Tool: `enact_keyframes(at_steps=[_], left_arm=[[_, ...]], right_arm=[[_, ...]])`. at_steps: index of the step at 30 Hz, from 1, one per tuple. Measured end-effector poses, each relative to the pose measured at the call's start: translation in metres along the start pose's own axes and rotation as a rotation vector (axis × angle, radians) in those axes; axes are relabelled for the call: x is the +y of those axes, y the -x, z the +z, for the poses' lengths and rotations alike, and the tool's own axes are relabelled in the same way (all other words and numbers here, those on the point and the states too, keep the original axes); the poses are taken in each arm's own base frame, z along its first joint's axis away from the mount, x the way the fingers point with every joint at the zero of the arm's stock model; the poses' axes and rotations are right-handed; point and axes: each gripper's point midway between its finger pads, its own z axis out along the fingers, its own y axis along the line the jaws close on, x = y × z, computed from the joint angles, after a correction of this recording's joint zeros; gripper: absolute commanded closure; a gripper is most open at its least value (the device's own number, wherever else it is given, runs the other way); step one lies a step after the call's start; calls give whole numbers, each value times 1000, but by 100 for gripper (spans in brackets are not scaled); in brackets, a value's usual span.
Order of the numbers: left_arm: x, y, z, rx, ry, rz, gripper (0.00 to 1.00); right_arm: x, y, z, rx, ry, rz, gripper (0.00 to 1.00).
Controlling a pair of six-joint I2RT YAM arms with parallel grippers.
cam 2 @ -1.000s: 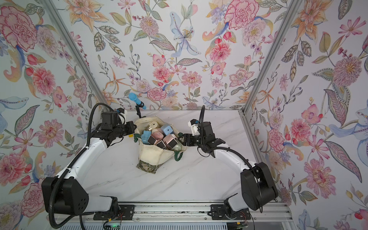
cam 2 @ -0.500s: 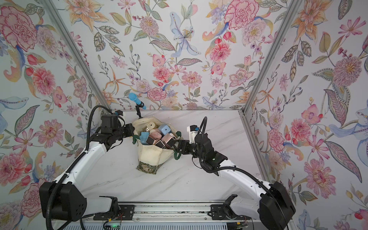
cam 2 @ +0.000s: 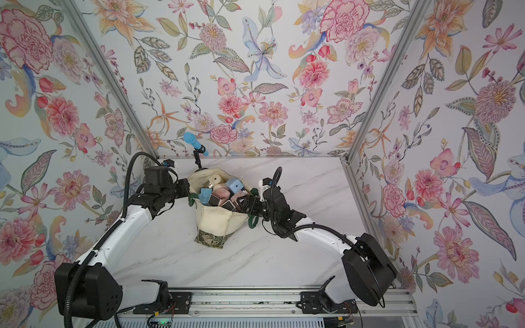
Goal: Take out the pencil sharpeners from the tote bags
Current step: Pick up the pencil sharpener from the canvas bag.
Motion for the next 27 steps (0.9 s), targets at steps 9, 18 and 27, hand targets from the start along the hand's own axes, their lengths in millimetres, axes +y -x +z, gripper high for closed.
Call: enact_keyframes(at_steps=[9, 18, 27], left_arm=[[1, -1, 0, 2, 5, 2, 100], [1, -1, -1, 2, 7, 4, 100], [0, -2, -3, -1, 10, 7, 100]], right_arm=[[2, 1, 32, 25, -8, 47, 25], [-2, -4, 43, 68, -22, 69, 49], [-2, -4, 39, 129, -69, -54, 59]])
